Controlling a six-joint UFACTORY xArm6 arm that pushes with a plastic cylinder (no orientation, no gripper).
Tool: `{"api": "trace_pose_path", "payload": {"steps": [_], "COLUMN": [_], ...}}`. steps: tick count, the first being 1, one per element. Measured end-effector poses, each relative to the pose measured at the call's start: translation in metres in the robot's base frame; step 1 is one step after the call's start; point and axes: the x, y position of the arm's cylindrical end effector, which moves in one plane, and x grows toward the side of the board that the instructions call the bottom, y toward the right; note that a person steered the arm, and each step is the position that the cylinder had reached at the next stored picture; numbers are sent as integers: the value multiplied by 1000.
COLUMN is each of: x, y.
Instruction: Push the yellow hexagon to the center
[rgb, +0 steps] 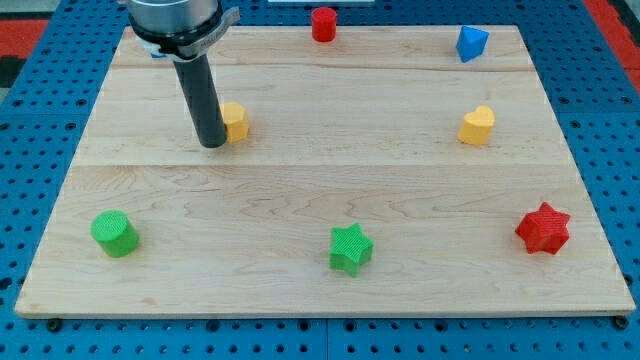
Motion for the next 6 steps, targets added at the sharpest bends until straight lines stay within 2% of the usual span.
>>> {"api": "trace_pose_path", "payload": {"steps": [1,2,6], "x": [-15,-32,-44], "y": [5,-16,117]}}
